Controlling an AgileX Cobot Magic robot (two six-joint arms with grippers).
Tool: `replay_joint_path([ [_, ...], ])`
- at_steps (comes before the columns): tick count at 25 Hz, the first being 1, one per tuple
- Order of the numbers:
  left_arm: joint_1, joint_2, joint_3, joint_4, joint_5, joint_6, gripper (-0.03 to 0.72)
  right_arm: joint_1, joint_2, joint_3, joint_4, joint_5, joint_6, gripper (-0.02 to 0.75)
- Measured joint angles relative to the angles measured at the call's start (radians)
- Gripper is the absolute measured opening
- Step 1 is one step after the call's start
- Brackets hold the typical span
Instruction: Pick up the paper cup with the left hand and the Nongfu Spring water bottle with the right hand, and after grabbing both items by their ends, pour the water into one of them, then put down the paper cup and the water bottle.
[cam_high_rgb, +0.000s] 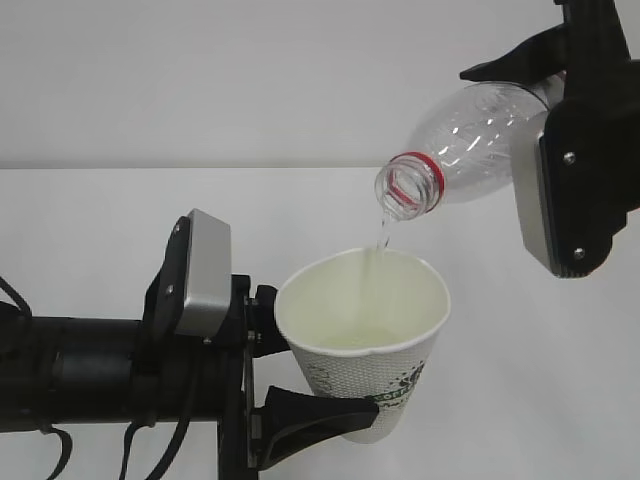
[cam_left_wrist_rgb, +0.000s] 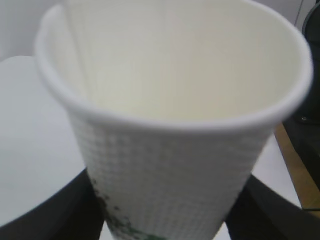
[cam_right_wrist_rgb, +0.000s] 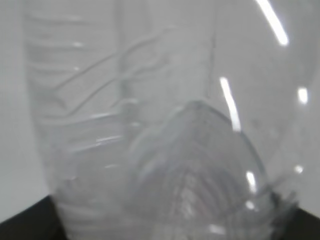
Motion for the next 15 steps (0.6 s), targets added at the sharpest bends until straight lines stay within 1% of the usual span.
replay_joint_path([
  [15,0.000,0.000,0.000,0.000,0.000,0.000,0.489,0.000,0.000,0.000,0.000,0.001,0.000,0.478],
])
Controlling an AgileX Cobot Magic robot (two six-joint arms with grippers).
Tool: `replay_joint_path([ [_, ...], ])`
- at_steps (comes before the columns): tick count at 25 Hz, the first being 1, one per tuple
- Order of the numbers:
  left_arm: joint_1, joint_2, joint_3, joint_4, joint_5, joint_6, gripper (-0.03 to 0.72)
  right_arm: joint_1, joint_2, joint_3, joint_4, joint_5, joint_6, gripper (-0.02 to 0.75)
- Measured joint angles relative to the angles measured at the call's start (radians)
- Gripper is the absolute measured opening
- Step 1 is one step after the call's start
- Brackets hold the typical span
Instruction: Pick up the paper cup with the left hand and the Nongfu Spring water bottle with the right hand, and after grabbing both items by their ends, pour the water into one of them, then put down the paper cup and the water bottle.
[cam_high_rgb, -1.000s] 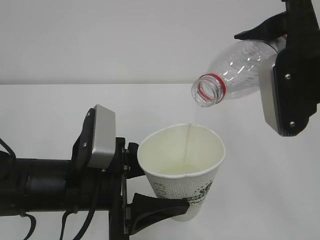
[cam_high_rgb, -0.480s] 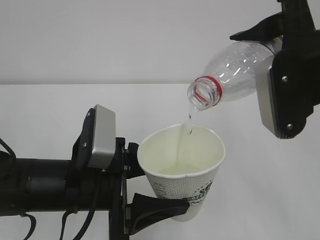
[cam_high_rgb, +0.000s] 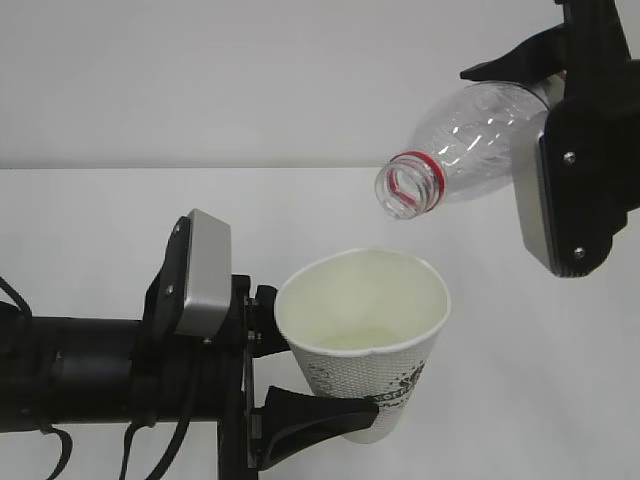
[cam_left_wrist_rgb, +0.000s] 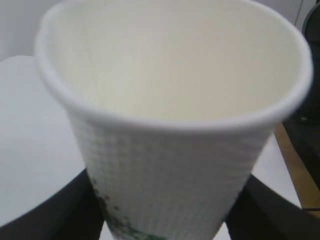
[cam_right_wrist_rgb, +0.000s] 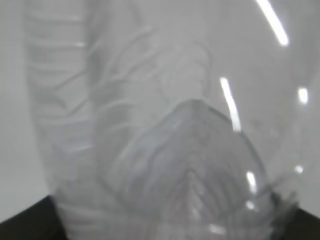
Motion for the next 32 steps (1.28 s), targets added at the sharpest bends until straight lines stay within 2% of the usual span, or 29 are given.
replay_joint_path([
  [32,0.000,0.000,0.000,-0.002,0.000,0.000,0.489,0.000,0.000,0.000,0.000,0.019,-0.002,0.478],
])
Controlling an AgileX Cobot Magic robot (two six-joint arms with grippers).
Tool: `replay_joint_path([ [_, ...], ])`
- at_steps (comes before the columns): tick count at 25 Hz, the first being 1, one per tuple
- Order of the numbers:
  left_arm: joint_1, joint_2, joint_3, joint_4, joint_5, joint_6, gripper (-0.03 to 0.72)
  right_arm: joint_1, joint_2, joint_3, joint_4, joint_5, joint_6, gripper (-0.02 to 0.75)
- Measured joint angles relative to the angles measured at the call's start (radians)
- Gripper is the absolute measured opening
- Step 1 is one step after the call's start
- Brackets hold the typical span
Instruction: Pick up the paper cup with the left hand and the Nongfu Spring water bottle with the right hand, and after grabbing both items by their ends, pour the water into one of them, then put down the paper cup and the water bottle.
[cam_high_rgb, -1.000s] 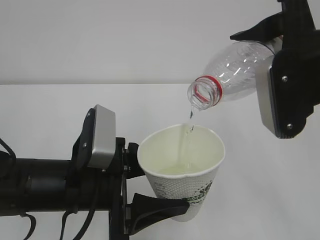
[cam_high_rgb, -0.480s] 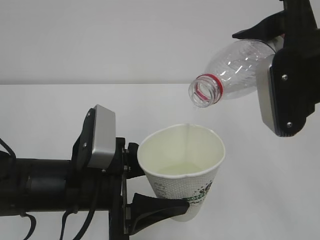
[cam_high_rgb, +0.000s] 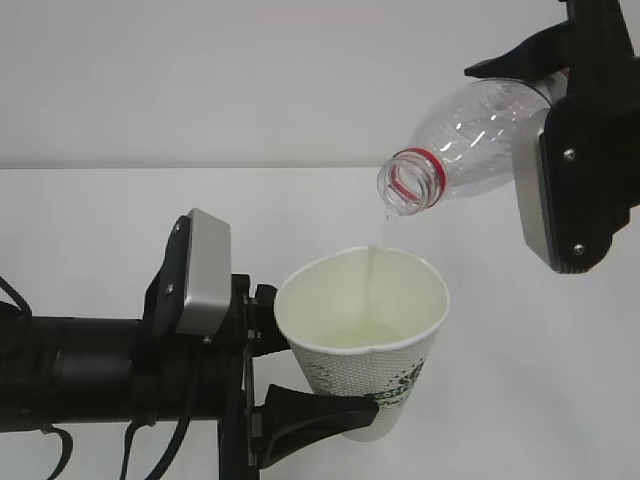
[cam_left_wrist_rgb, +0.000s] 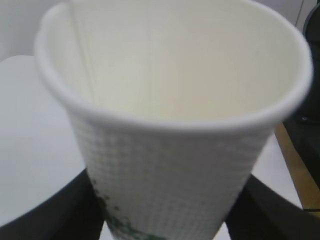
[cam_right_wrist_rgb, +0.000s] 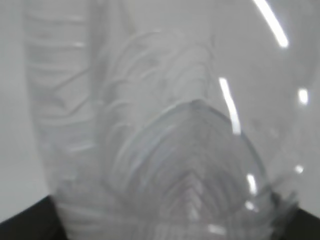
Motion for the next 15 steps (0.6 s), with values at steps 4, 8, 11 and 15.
replay_joint_path([
  [4,0.000,0.000,0.000,-0.013,0.000,0.000,0.489,0.000,0.000,0.000,0.000,0.000,0.000,0.478],
  [8,0.000,0.000,0.000,-0.015,0.000,0.002,0.489,0.000,0.000,0.000,0.000,0.000,0.000,0.478],
  [11,0.000,0.000,0.000,-0.015,0.000,0.011,0.489,0.000,0.000,0.000,0.000,0.000,0.000,0.478],
  [15,0.000,0.000,0.000,-0.016,0.000,0.012,0.489,0.000,0.000,0.000,0.000,0.002,0.000,0.478],
])
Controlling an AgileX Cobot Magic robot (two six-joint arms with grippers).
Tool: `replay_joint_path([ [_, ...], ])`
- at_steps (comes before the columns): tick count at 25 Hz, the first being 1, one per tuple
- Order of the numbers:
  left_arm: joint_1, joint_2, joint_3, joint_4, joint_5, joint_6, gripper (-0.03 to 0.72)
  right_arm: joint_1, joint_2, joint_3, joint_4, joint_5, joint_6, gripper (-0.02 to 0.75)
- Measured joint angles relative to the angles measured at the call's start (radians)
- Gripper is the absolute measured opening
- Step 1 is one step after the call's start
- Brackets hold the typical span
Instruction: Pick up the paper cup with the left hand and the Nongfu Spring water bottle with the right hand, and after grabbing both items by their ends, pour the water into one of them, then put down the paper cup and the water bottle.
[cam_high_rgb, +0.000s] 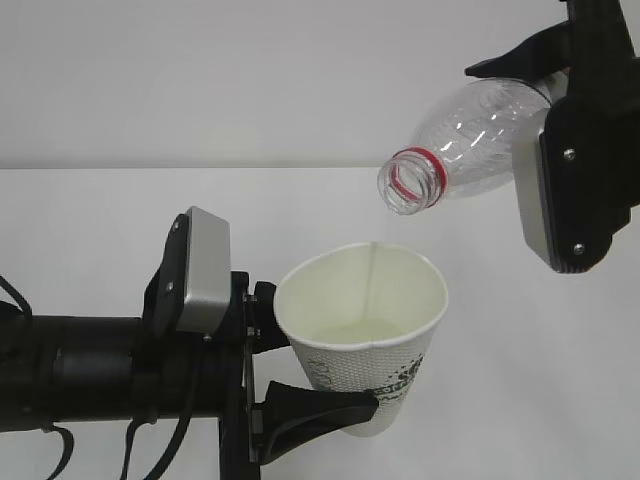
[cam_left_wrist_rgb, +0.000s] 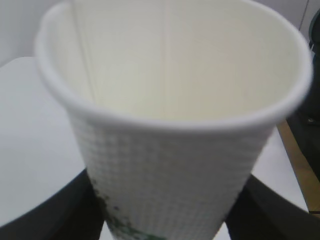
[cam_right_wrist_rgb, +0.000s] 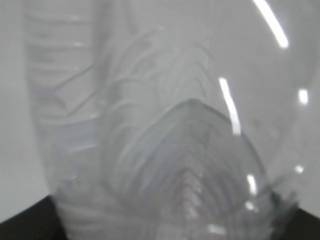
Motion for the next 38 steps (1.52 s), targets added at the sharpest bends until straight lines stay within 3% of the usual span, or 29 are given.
replay_joint_path([
  [38,0.000,0.000,0.000,-0.002,0.002,0.021,0.486,0.000,0.000,0.000,0.000,0.009,-0.001,0.478],
])
